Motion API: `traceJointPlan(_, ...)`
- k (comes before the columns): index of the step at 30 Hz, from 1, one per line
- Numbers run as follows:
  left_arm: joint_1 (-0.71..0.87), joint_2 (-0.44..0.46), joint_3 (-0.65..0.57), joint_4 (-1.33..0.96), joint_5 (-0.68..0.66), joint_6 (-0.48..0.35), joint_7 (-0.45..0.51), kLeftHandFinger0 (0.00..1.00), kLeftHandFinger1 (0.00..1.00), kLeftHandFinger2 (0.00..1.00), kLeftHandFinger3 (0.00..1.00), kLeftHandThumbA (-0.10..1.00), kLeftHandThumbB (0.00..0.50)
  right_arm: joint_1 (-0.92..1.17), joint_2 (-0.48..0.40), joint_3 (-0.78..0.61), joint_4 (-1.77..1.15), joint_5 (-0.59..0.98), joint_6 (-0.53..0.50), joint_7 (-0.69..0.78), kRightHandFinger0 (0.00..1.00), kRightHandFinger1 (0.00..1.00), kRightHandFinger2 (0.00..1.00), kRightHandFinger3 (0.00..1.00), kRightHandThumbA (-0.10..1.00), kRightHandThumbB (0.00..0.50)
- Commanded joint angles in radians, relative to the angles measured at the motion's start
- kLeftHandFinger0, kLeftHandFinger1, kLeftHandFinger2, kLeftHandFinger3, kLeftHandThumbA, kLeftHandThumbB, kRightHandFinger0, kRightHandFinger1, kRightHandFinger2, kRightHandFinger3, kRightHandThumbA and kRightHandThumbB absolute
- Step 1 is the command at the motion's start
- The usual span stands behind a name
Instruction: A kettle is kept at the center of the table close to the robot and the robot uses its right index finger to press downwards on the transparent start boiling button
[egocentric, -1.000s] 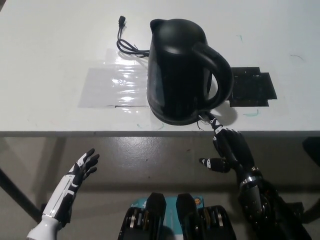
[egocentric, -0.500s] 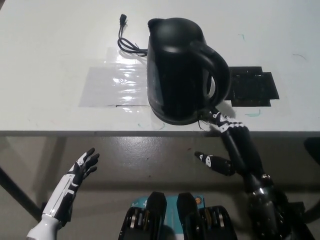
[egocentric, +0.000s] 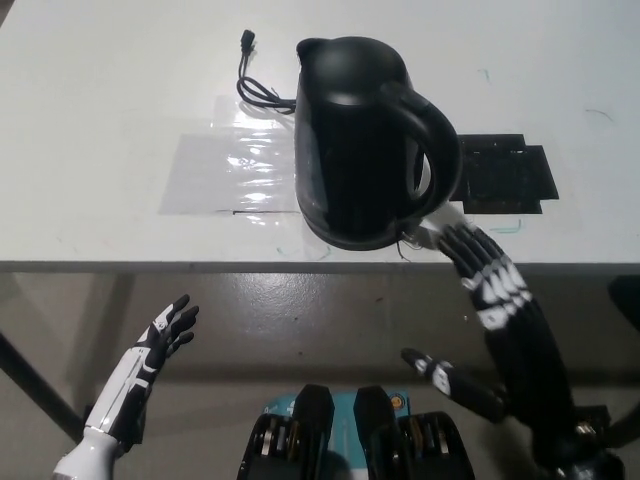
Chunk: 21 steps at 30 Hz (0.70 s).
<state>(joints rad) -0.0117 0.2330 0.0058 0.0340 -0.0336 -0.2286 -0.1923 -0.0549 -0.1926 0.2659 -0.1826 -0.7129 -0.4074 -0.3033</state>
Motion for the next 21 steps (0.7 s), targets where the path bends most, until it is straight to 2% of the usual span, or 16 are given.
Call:
traceJointPlan(1,-0.016,0.018,0.004,-0.01,-0.015,-0.035,-0.013,1.0,1.0,1.0,1.0,1.0,0.289,0.047,-0.054,-0.028,-0.022,0.027,-0.063,-0.099,1.0,1.0,1.0,1.0,1.0,0.344)
traceJointPlan(2,-0.017,0.019,0.005,-0.009,-0.017,-0.036,-0.014,1.0,1.0,1.0,1.0,1.0,0.289,0.049,-0.063,-0.025,-0.014,0.04,-0.063,-0.111,1.0,1.0,1.0,1.0,1.0,0.33)
traceJointPlan(4,-0.015,0.017,0.004,-0.008,-0.019,-0.032,-0.015,1.0,1.0,1.0,1.0,1.0,0.297,0.073,-0.084,-0.026,0.012,0.129,-0.063,-0.12,1.0,1.0,1.0,1.0,1.0,0.387)
traceJointPlan(5,-0.014,0.017,0.004,-0.008,-0.018,-0.032,-0.014,1.0,1.0,1.0,1.0,1.0,0.293,0.08,-0.093,-0.024,0.024,0.16,-0.063,-0.128,1.0,1.0,1.0,1.0,1.0,0.389)
traceJointPlan(10,-0.01,0.014,0.004,-0.004,-0.01,-0.038,-0.008,1.0,1.0,1.0,1.0,1.0,0.296,0.097,-0.116,-0.03,0.076,0.213,-0.063,-0.15,1.0,1.0,1.0,1.0,1.0,0.377)
traceJointPlan(13,-0.008,0.013,0.003,-0.004,-0.011,-0.039,-0.009,1.0,1.0,1.0,1.0,1.0,0.281,0.095,-0.126,-0.01,0.128,0.318,-0.063,-0.157,1.0,1.0,1.0,1.0,1.0,0.372)
traceJointPlan(16,-0.008,0.016,0.004,-0.001,-0.013,-0.041,-0.012,1.0,1.0,1.0,1.0,1.0,0.289,0.081,-0.129,0.007,0.175,0.347,-0.063,-0.181,1.0,1.0,1.0,1.0,1.0,0.333)
traceJointPlan(21,-0.008,0.014,0.005,0.0,-0.008,-0.044,-0.007,1.0,1.0,1.0,1.0,1.0,0.293,0.056,-0.131,0.028,0.249,0.406,-0.063,-0.186,1.0,1.0,1.0,1.0,1.0,0.325)
